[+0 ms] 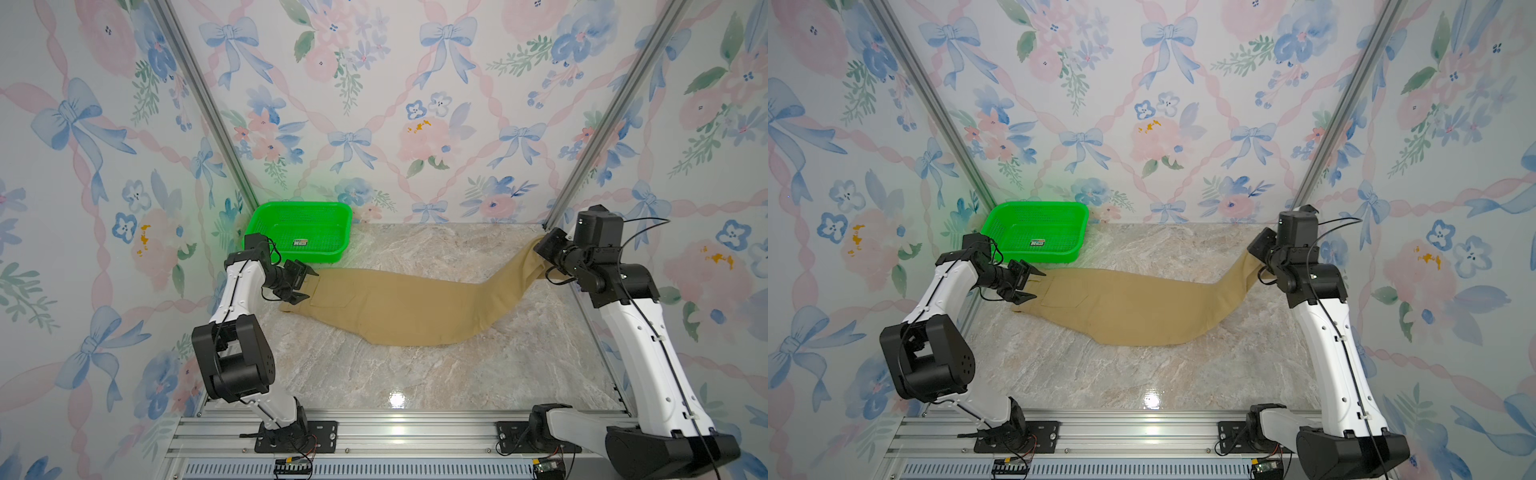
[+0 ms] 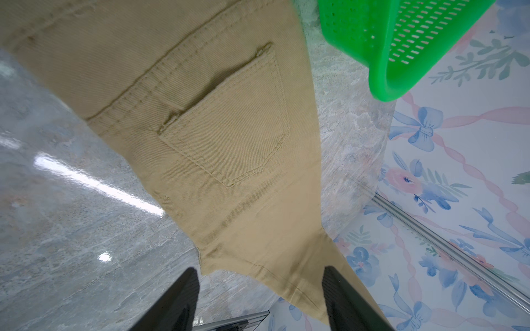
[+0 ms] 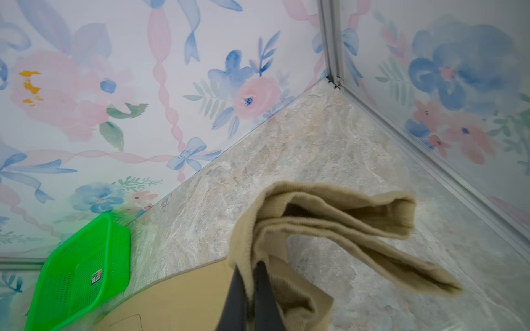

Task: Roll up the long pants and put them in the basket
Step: Fold the long pant at the center of the board.

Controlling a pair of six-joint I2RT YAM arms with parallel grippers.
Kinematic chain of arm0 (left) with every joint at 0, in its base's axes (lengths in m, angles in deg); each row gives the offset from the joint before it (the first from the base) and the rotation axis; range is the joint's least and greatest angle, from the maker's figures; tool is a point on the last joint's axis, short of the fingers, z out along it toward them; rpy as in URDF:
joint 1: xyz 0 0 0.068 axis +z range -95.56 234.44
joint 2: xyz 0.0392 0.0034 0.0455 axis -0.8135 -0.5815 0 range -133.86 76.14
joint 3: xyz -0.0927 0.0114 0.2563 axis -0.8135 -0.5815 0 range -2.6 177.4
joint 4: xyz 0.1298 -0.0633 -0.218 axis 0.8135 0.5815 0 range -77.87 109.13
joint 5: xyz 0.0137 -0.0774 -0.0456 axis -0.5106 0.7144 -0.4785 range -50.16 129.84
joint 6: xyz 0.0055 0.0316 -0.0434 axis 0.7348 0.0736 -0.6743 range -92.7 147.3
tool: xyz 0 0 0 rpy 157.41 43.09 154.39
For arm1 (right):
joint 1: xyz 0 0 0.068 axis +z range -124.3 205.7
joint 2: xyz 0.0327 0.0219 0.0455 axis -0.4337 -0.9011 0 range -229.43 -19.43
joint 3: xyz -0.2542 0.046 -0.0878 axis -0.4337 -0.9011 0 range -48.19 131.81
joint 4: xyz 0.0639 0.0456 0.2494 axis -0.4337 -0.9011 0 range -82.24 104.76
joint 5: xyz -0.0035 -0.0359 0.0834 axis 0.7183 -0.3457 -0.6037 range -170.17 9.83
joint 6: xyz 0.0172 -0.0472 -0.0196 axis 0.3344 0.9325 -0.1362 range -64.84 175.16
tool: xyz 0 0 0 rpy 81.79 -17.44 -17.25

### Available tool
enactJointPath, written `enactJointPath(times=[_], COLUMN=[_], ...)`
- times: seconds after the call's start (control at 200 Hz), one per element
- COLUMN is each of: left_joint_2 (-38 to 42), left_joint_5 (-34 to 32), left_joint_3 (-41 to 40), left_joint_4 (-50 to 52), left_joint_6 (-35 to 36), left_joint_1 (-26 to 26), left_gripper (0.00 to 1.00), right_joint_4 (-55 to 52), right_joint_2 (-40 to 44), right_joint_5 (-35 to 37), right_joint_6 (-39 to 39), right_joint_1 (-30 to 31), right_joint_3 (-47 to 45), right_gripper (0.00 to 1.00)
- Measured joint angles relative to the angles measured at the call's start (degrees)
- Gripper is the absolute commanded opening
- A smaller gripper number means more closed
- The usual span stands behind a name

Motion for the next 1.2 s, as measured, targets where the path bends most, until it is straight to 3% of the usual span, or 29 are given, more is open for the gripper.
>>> enactJointPath(times=[0.11, 0.21, 0.39, 0.5, 0.801, 1.201], left_joint_2=[-0.83, -1.64, -2.64, -2.64, -2.64, -2.16], left_joint_5=[0.57, 1.75, 2.36, 2.6, 2.69, 1.46], left_joint_3=[0.15, 0.44, 1.16, 1.29, 1.29, 1.25], left_joint_4=[-0.15, -0.55, -0.13, 0.33, 1.73, 1.46], left_joint_6=[0.04, 0.13, 1.92, 2.73, 4.31, 2.32], left_joint_1=[0.0, 0.0, 0.02, 0.24, 4.11, 5.01], left_gripper=[0.73, 0.73, 0.73, 0.73, 0.73, 0.73], right_joint_4=[0.7, -0.83, -5.03, -7.61, -9.05, -0.39], right_joint_2=[-9.62, -22.75, -47.1, -58.51, -65.09, -71.38], right_joint_5=[2.91, 4.42, 3.8, 1.07, -7.85, -21.51], right_joint_6=[-1.4, -1.31, -1.22, -2.34, -5.97, -9.57], right_joint_1=[14.01, 22.75, 31.3, 33.62, 34.49, 38.18], right_joint_3=[8.41, 23.98, 54.53, 66.34, 63.19, 65.75], right_gripper=[0.0, 0.0, 0.0, 0.0, 0.0, 0.0])
